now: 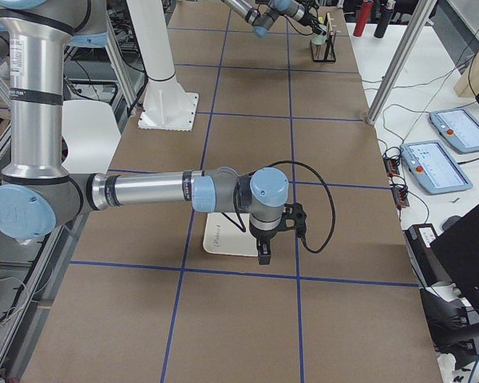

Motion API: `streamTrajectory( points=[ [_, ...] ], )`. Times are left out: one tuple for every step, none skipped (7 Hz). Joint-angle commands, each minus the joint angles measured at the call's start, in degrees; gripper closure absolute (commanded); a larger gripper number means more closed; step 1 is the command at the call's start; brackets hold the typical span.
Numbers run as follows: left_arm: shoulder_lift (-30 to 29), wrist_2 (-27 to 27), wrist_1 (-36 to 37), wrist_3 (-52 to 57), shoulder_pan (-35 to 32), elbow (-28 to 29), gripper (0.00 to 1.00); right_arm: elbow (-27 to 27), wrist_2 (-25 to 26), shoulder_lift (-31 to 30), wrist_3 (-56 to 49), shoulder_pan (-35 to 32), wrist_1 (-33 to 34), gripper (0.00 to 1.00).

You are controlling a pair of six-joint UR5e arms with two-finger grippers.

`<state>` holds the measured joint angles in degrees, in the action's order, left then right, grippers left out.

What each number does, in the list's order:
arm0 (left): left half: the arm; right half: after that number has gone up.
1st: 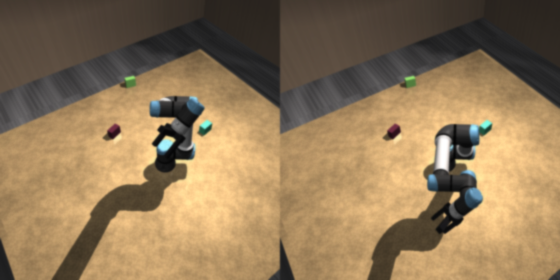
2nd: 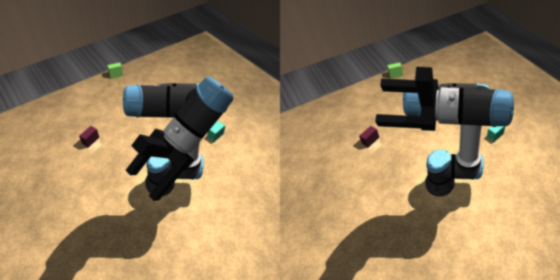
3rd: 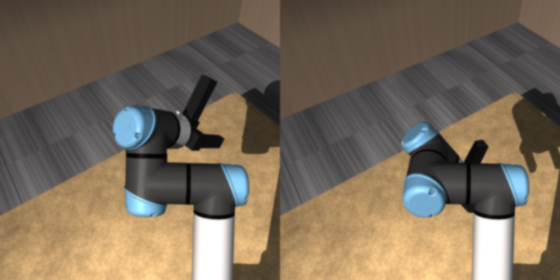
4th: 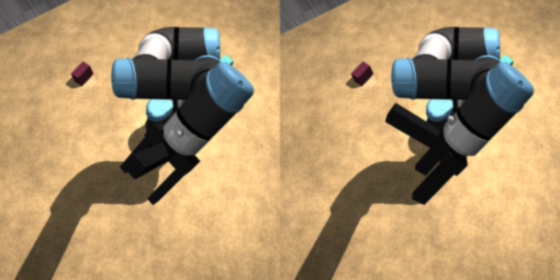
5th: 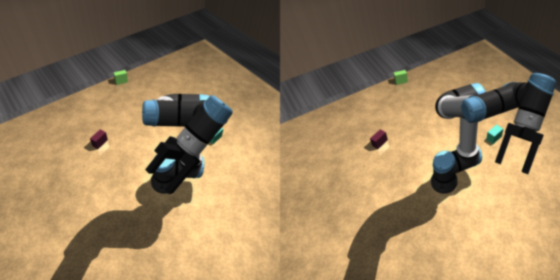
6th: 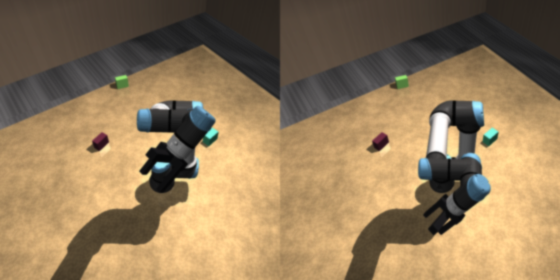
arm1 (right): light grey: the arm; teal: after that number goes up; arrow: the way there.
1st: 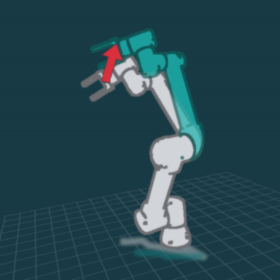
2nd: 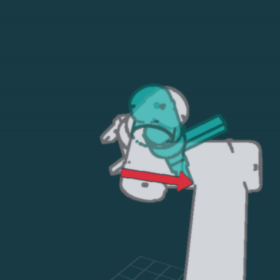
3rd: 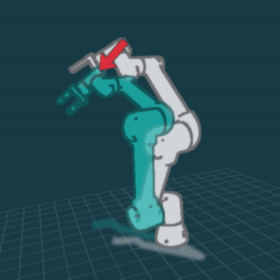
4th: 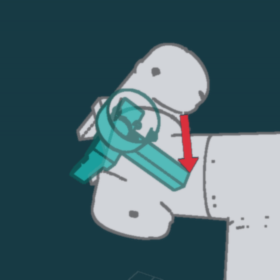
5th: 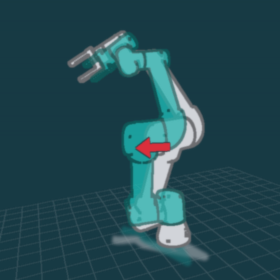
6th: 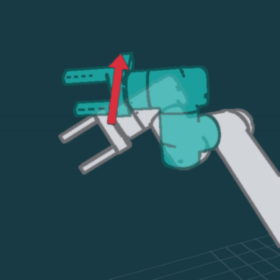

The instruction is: Left arm grabs green cup and hands to right arm on tray

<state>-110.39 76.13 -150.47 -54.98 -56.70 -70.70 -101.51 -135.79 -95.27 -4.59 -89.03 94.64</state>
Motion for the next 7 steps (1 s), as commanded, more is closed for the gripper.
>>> streamTrajectory(
  points=[
    [0.18,3.93,0.35,2.50,-2.27,-1.63,0.55,0.00,0.00,0.00,-0.07,0.00,0.02,0.01],
    [0.18,4.02,0.35,2.59,-2.28,-1.81,0.55,0.00,0.00,0.00,-0.07,0.00,0.02,0.01],
    [0.26,4.11,0.35,2.59,-2.28,-2.42,0.55,0.00,0.00,0.00,-0.07,0.00,0.02,0.01],
    [0.44,4.11,0.44,2.59,-2.28,-3.38,0.57,0.00,0.00,0.00,-0.07,0.00,0.02,0.01],
    [0.53,4.81,0.61,2.59,-2.71,-4.35,0.57,0.09,0.09,0.00,-0.07,0.00,0.02,0.01],
    [0.62,5.95,2.53,2.59,-3.41,-6.10,0.58,0.00,0.09,0.00,-0.07,0.00,-0.06,0.01],
    [0.62,7.78,4.29,2.59,-4.72,-7.94,0.59,-1.04,-0.35,0.26,-0.07,0.00,-0.15,0.01]
  ],
)
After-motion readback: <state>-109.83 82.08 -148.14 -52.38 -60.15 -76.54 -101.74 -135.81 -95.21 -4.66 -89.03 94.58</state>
